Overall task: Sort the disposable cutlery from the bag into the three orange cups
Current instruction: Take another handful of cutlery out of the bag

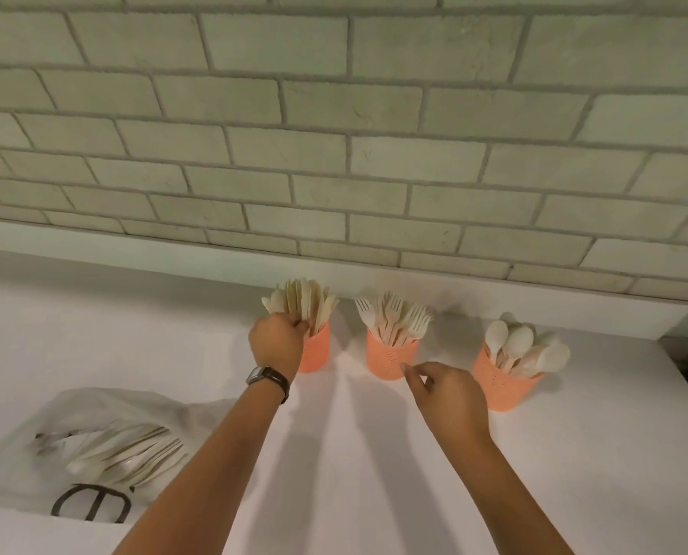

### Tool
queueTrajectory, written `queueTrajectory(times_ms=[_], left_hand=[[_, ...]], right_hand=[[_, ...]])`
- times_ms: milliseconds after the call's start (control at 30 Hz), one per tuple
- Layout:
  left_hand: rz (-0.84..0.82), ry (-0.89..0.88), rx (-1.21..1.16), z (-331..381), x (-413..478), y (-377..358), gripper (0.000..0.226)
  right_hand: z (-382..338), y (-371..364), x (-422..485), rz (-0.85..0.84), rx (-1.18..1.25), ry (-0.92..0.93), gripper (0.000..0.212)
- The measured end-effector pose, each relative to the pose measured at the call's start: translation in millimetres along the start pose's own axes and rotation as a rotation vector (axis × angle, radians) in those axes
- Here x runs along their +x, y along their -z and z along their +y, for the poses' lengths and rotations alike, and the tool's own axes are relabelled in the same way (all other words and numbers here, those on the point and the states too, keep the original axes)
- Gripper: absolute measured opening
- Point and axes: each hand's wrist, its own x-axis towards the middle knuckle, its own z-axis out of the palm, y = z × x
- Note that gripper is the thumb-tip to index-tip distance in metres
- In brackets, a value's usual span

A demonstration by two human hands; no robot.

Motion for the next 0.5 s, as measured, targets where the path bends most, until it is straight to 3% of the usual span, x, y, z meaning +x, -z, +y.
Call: queueTrajectory(times_ms=[100, 167, 267, 367, 500], left_hand=[[-0.06, 0.054, 0.025, -4, -4, -4, 0.024], [-0.058, 0.085, -0.08, -2, -9, 5, 0.019], [0.015, 0.09, -0.244, 0, -26, 32, 0.032], [0.049, -0.024, -0.292, -9, -47, 69, 0.031], [0.068, -0.142, -0.344, -49, -80, 138, 0.011]], right_hand=[[0, 2, -14, -0.018, 0.019, 0.029, 0.03], [-5, 2, -24, -0.041, 0.056, 0.054, 0.03], [-19, -3, -42, -0.06, 0.126, 0.084, 0.026], [-40, -13, -62, -0.127, 0.195, 0.097, 0.022], [-75, -37, -90, -0.233, 0.333, 0.075, 0.014]])
